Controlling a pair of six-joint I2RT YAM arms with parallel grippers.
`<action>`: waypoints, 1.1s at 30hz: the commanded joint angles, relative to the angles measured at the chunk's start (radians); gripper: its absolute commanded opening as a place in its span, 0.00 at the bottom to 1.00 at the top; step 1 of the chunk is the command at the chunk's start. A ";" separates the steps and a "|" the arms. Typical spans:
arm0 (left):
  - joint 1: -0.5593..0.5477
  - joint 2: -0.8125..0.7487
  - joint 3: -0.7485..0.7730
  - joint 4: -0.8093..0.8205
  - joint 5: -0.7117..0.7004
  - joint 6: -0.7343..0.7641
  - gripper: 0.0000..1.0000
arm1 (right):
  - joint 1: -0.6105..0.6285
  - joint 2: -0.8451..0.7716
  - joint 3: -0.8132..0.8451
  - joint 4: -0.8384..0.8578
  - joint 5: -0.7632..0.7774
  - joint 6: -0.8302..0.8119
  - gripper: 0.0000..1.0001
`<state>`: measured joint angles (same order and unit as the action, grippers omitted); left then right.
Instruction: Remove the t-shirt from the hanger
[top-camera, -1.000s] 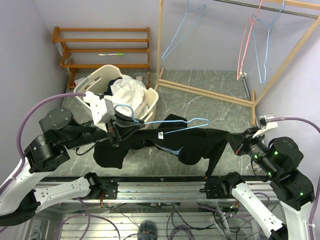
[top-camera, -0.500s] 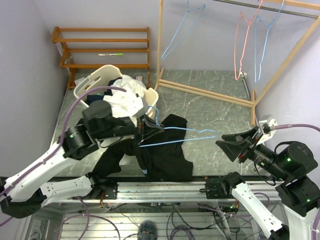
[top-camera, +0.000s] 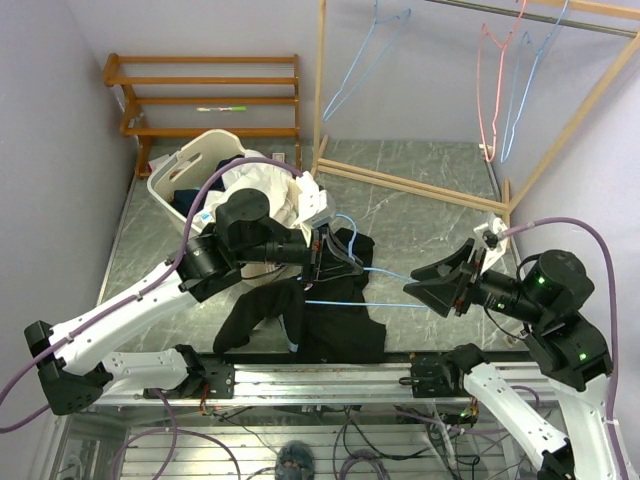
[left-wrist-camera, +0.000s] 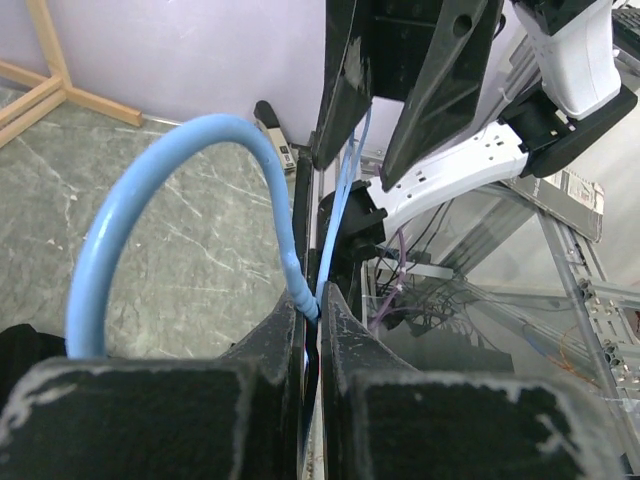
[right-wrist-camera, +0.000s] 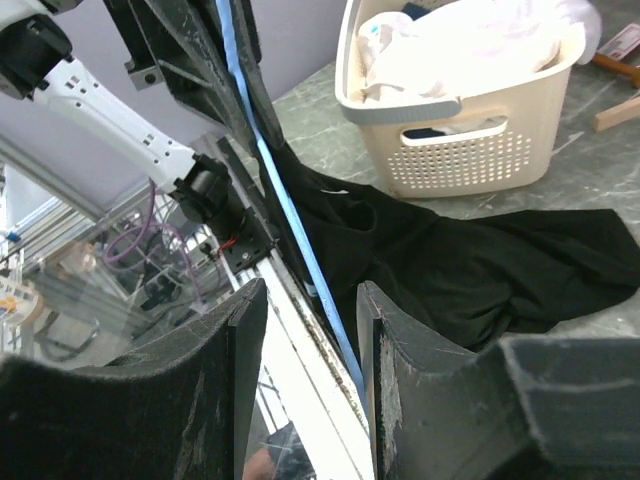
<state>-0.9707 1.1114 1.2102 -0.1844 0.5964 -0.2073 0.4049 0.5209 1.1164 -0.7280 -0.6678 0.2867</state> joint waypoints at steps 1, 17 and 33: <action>-0.005 0.011 0.024 0.106 0.043 -0.018 0.07 | -0.004 -0.009 -0.032 0.016 -0.071 -0.018 0.40; -0.008 -0.002 0.040 -0.112 -0.239 0.029 0.64 | -0.004 0.021 0.082 -0.223 0.071 -0.097 0.00; -0.007 -0.354 -0.114 -0.314 -0.832 -0.002 0.63 | -0.003 0.062 0.362 -0.285 0.616 0.035 0.00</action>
<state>-0.9771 0.8463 1.1683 -0.4995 -0.1101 -0.1932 0.4049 0.6361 1.4029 -1.0622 -0.3664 0.2569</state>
